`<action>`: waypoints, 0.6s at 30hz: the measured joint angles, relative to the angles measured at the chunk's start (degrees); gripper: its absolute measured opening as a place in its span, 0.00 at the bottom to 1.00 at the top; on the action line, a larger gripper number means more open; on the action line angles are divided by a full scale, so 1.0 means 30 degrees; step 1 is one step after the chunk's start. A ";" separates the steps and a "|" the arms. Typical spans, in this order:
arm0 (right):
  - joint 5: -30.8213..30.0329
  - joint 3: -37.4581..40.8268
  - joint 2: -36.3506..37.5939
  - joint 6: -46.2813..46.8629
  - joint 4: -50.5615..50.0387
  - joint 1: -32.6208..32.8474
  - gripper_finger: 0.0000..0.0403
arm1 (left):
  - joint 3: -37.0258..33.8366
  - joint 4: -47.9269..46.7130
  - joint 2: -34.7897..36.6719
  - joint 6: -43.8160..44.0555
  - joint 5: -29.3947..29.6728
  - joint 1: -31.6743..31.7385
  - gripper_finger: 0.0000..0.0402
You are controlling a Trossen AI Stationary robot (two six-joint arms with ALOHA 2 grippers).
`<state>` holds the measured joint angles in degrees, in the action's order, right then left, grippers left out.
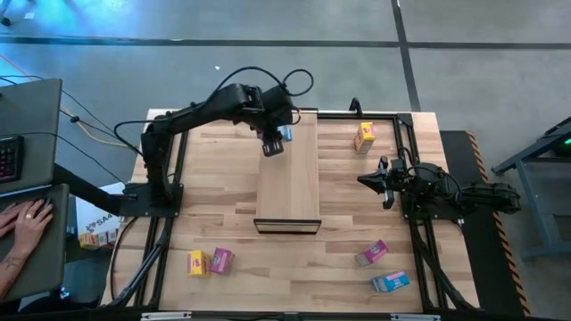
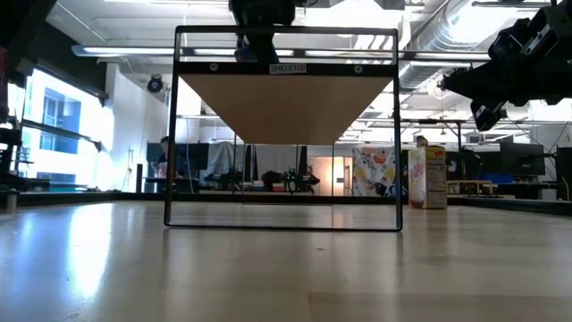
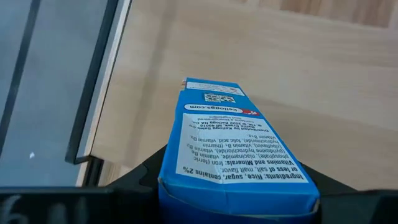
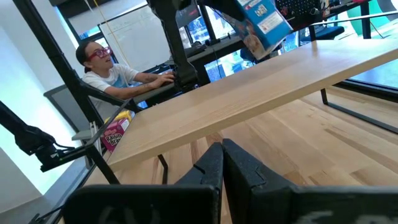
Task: Stack cereal on shelf
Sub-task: Put the top blue cereal box on the shelf
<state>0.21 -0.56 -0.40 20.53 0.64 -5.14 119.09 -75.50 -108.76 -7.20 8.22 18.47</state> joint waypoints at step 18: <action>-0.0001 -0.0007 -0.0007 0.0000 0.0000 0.0005 0.00 | -0.0080 -0.0088 -0.0536 -0.0812 -0.0760 0.1880 0.57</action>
<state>0.20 -0.58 -0.42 20.53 0.64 -5.13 118.85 -75.77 -110.37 -9.64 5.94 24.11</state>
